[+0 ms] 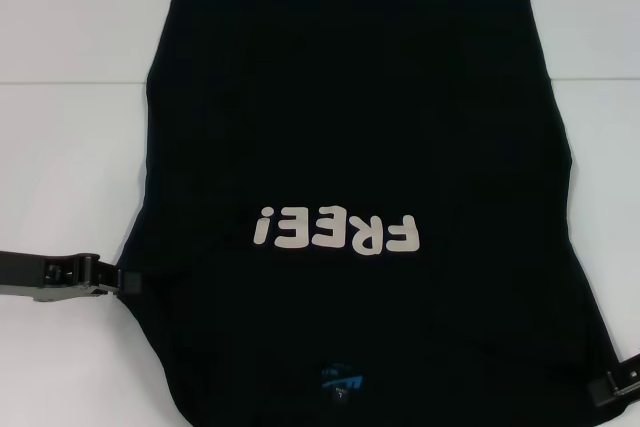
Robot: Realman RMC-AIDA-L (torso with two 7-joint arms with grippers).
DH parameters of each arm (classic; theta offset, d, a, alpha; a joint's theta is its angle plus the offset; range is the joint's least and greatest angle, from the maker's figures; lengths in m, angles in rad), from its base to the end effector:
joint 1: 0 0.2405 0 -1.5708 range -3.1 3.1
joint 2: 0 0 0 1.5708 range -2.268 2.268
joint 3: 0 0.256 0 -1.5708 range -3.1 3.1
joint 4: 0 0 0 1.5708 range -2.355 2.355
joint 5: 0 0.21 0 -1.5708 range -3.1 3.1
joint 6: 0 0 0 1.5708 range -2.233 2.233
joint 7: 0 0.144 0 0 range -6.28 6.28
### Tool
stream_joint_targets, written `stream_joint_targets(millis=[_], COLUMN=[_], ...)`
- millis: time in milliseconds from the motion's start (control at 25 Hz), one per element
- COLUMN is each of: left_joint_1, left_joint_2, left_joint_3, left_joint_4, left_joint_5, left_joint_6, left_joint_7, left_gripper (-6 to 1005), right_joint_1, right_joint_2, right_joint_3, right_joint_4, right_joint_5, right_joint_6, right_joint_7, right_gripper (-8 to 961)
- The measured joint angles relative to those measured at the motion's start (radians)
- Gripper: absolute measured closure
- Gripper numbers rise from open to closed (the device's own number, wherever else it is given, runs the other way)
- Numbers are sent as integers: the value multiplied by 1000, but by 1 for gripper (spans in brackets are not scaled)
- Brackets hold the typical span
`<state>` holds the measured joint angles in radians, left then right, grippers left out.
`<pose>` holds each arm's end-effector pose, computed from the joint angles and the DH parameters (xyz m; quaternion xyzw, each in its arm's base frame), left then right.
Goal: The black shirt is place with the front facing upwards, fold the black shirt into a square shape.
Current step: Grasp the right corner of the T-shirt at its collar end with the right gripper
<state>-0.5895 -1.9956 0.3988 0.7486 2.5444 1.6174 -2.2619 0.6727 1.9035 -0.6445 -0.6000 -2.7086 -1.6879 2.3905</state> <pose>-0.3209 0.3282 0.0546 -0.7684 -0.6206 -0.1082 0.1129 0.3219 0.3192 0.0483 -0.7643 0.6384 -0.0853 0.0321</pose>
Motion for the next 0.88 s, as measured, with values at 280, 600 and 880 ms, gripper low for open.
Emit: stream_joint_targets(millis=[280,600,880], left_joint_1=[0,0,1], left_joint_2=[0,0,0], left_joint_3=[0,0,2], left_joint_4=[0,0,0], left_joint_5=[-1,-1,-3], left_joint_6=[-1,1,10], left_joint_7=[3,7,16], left_gripper=[965,958,952], right_joint_1=[0,-4,-5], right_joint_2=[0,0,-5], right_joint_3=[-1,-12,-15], right_joint_4=[0,0,-6], right_joint_5=[0,0,0], right_joint_6=[-1,1,-11], right_joint_7=[3,3,-14], right_gripper=[433,765,914])
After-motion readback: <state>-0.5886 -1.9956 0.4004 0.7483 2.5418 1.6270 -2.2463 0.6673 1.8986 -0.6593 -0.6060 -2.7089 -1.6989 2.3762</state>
